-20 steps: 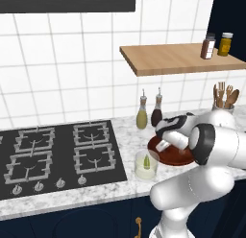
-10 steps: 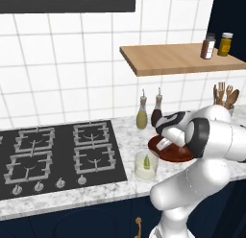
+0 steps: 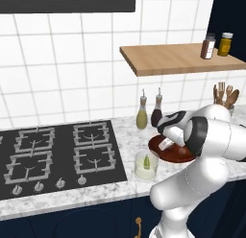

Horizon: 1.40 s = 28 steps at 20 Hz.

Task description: Grab a lemon wedge from the fridge and one ice cube from the ice bowl, and put them in the glass of lemonade.

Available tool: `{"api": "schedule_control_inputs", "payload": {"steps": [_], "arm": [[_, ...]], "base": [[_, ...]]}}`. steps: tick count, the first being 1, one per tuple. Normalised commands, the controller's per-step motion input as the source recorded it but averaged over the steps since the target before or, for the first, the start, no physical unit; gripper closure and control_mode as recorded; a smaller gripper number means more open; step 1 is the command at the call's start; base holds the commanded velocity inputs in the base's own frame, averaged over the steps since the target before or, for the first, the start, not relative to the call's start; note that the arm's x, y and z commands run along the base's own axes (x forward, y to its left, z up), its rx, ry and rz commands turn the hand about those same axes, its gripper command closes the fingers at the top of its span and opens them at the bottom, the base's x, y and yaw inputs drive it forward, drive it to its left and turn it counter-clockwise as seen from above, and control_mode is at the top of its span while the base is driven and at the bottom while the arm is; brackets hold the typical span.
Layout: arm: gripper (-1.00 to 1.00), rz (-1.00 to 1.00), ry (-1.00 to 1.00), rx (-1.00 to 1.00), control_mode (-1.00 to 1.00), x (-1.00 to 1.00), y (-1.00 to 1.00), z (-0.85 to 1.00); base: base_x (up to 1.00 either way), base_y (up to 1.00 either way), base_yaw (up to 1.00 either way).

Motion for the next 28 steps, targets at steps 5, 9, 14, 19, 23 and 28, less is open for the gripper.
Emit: {"api": "schedule_control_inputs", "payload": {"steps": [5,9,14,19,23,28], "arm": [[1.00,0.00,0.00,0.00,-1.00,-0.01,0.00,0.00],[1.00,0.00,-0.05,0.00,-1.00,-0.35,0.00,0.37],[1.00,0.00,-0.03,0.00,-1.00,-0.30,0.09,0.68],[1.00,0.00,0.00,-0.02,-1.00,-0.58,0.12,0.82],[1.00,0.00,-0.06,-0.02,-1.00,-0.85,0.14,0.64],[1.00,0.00,-0.11,-0.04,-1.00,-0.56,0.45,0.58]], "base": [[0.00,0.00,0.00],[0.00,0.00,0.00],[0.00,0.00,0.00],[0.00,0.00,0.00],[0.00,0.00,0.00],[0.00,0.00,0.00]]}}
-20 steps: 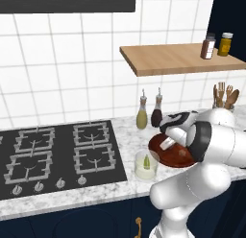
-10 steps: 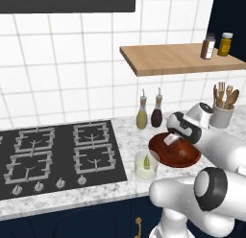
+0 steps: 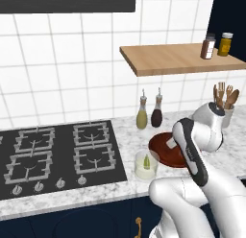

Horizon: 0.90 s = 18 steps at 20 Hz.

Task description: Grab a lemon wedge from the fridge and one ice cube from the ice bowl, and put them in the glass of lemonade.

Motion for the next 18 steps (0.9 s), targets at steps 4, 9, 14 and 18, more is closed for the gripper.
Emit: {"api": "schedule_control_inputs", "payload": {"steps": [4,9,14,18], "arm": [[1.00,0.00,-0.01,-0.01,-1.00,-0.40,0.63,0.50],[1.00,0.00,0.01,0.00,-1.00,-0.36,0.47,0.61],[1.00,0.00,0.01,0.01,-1.00,-0.47,0.44,0.23],[1.00,0.02,0.00,0.00,-1.00,-0.15,0.44,-0.40]], "base": [[0.00,0.00,0.00],[0.00,0.00,0.00],[0.00,0.00,0.00],[0.00,0.00,0.00]]}}
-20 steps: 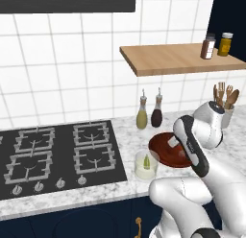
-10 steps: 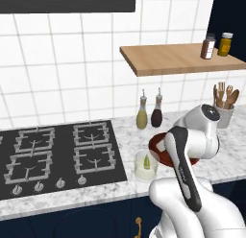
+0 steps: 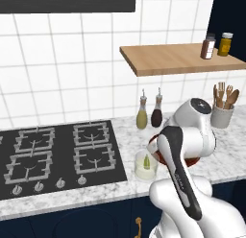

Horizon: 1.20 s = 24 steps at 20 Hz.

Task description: Grab a lemon wedge from the fridge and one ice cube from the ice bowl, and put them in the glass of lemonade.

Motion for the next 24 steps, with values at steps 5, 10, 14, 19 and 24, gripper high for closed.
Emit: {"api": "schedule_control_inputs", "payload": {"steps": [5,10,14,19,24], "arm": [[1.00,0.04,0.00,0.00,-1.00,0.00,0.23,-0.54],[1.00,0.04,0.00,0.00,-1.00,0.21,0.00,-0.54],[1.00,0.04,0.00,0.00,-1.00,0.43,0.00,-0.51],[1.00,0.03,0.00,0.00,-1.00,0.50,0.07,-0.48],[1.00,0.01,0.00,0.00,-1.00,0.41,0.18,-0.38]], "base": [[0.00,0.00,0.00],[0.00,0.00,0.00],[0.00,0.00,0.00],[0.00,0.00,0.00],[0.00,0.00,0.00]]}}
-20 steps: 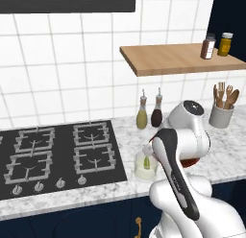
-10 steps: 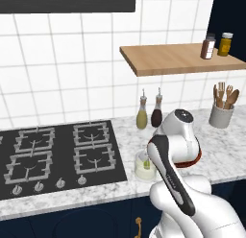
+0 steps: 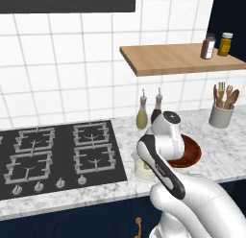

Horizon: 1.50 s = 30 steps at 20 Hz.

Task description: Grab a lemon wedge from the fridge and one ice cube from the ice bowl, and put them in the glass of lemonade.

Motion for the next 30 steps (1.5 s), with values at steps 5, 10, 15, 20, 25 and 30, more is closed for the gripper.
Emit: {"api": "schedule_control_inputs", "payload": {"steps": [5,10,15,20,25,30], "arm": [[1.00,0.01,0.00,0.00,-1.00,0.16,0.02,-0.51],[1.00,0.02,-0.02,0.00,-1.00,0.00,0.00,-0.56],[1.00,0.01,-0.05,0.00,-1.00,0.00,-0.11,-0.48],[1.00,0.00,-0.10,0.00,-1.00,-0.64,-0.42,-0.05],[1.00,0.00,-0.05,0.00,-1.00,-0.51,-0.07,-0.02],[1.00,0.00,0.00,0.00,-1.00,0.21,0.06,-0.16]], "base": [[0.00,0.00,0.00],[0.00,0.00,0.00],[0.00,0.00,0.00],[0.00,0.00,0.00],[0.00,0.00,0.00],[0.00,0.00,0.00]]}}
